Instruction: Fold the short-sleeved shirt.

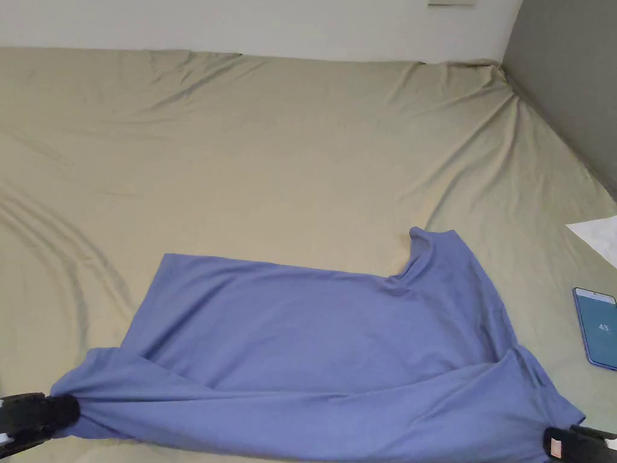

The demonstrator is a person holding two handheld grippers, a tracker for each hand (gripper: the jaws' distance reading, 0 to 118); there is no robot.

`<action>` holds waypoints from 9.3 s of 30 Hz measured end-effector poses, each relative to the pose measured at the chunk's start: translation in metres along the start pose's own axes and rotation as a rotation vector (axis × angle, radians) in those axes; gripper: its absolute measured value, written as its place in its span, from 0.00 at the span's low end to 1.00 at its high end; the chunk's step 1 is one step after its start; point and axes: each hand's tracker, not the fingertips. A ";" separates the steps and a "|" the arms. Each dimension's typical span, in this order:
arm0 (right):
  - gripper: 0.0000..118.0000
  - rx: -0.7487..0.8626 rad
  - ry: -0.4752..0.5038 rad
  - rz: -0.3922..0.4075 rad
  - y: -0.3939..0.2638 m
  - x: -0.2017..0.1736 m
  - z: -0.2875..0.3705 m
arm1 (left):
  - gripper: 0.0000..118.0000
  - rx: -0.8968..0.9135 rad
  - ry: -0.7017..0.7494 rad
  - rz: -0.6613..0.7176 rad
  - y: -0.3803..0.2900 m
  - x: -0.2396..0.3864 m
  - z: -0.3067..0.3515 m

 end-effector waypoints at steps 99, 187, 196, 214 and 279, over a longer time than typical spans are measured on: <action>0.00 0.061 -0.022 0.119 0.217 -0.068 -0.121 | 0.03 0.008 0.335 -0.434 0.217 0.106 -0.254; 0.00 0.827 0.056 0.349 0.044 -0.178 0.110 | 0.84 -0.125 -0.129 0.012 0.040 -0.055 -0.069; 0.00 0.815 0.070 0.372 0.043 -0.182 0.114 | 0.76 -0.173 -0.113 -0.059 0.033 -0.045 -0.094; 0.00 0.794 0.099 0.332 0.043 -0.176 0.115 | 0.76 -0.245 -0.102 -0.143 0.024 -0.029 -0.104; 0.00 0.768 0.059 0.167 0.032 -0.092 0.132 | 0.00 0.174 -0.070 -0.752 -0.201 0.293 -0.245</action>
